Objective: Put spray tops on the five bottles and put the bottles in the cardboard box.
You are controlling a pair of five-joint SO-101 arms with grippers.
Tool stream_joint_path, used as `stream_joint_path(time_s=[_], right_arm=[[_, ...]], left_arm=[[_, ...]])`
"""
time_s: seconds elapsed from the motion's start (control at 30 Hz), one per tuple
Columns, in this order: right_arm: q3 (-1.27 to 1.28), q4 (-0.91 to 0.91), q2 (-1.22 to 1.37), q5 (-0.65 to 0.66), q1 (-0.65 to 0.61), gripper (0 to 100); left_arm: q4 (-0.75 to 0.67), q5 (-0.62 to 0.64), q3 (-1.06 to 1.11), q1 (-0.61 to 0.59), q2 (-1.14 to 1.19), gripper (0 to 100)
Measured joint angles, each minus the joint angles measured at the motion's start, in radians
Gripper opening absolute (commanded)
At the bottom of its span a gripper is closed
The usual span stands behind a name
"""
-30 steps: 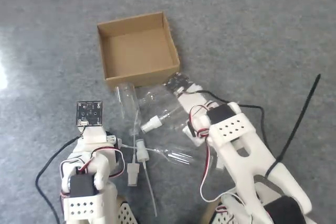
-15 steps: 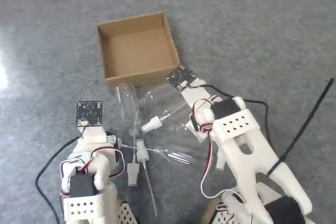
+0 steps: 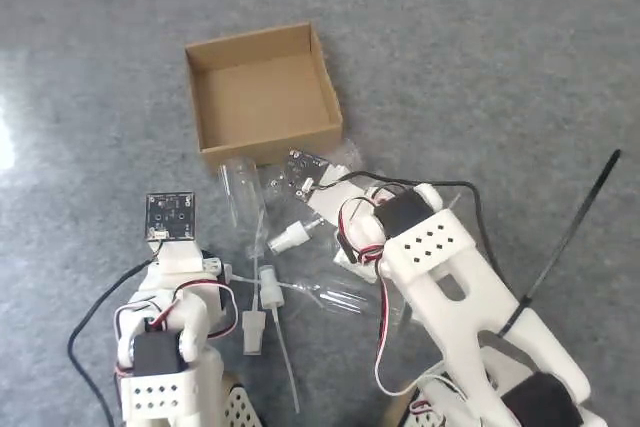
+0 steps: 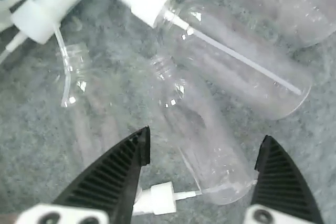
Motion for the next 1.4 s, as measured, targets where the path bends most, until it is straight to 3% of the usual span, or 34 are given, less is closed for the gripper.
stream_joint_path(time_s=[0.73, 1.4], right_arm=[[-0.031, -0.091, 0.342, 0.219, -0.005, 29.6], [-0.031, -0.144, 0.423, 0.23, -0.002, 29.6]], left_arm=[[0.0, 0.0, 0.0, 0.0, 0.0, 1], [0.0, 0.0, 0.0, 0.0, 0.0, 1]])
